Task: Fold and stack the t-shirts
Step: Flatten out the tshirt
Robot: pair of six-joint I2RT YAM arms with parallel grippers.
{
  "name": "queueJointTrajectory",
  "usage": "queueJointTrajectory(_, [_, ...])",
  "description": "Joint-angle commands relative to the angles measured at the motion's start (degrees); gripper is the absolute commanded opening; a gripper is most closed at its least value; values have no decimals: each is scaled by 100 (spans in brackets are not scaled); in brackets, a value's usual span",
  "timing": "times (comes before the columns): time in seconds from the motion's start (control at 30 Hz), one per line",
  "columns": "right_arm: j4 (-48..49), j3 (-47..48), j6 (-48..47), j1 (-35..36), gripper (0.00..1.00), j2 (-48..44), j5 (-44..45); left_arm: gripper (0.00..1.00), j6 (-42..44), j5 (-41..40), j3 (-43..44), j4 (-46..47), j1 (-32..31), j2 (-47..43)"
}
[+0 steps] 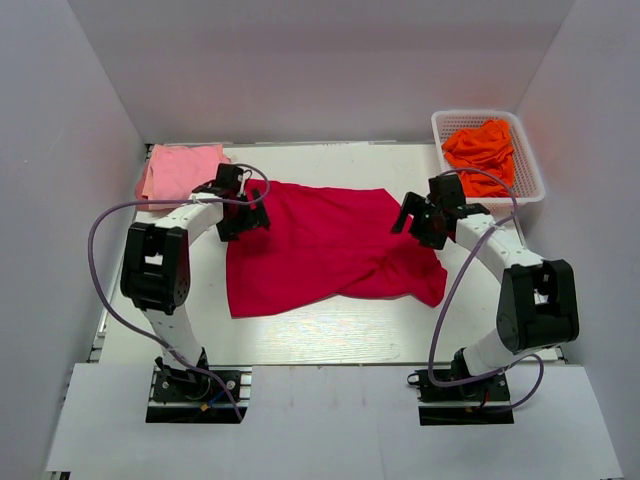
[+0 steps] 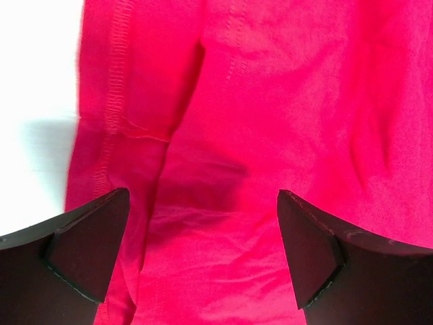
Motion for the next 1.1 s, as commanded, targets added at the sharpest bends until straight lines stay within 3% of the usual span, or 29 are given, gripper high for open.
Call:
queueJointTrajectory(0.0, [132, -84, 43, -19, 90, -244, -20, 100, 165, 228, 193, 148, -97, 17])
queueJointTrajectory(0.23, [281, -374, 140, -10, 90, -412, -108, 100, 357, 229, 193, 868, 26, 377])
queueJointTrajectory(0.5, [264, -418, 149, -19, 90, -491, -91, 100, 543, 88, 414, 808, -27, 659])
queueJointTrajectory(0.9, [334, -488, 175, -19, 90, -429, -170, 93, 780, 729, -140, 580, -88, -176])
queueJointTrajectory(1.07, [334, -515, 192, -19, 90, -438, -214, 92, 833, 589, -396, 431, -88, -185])
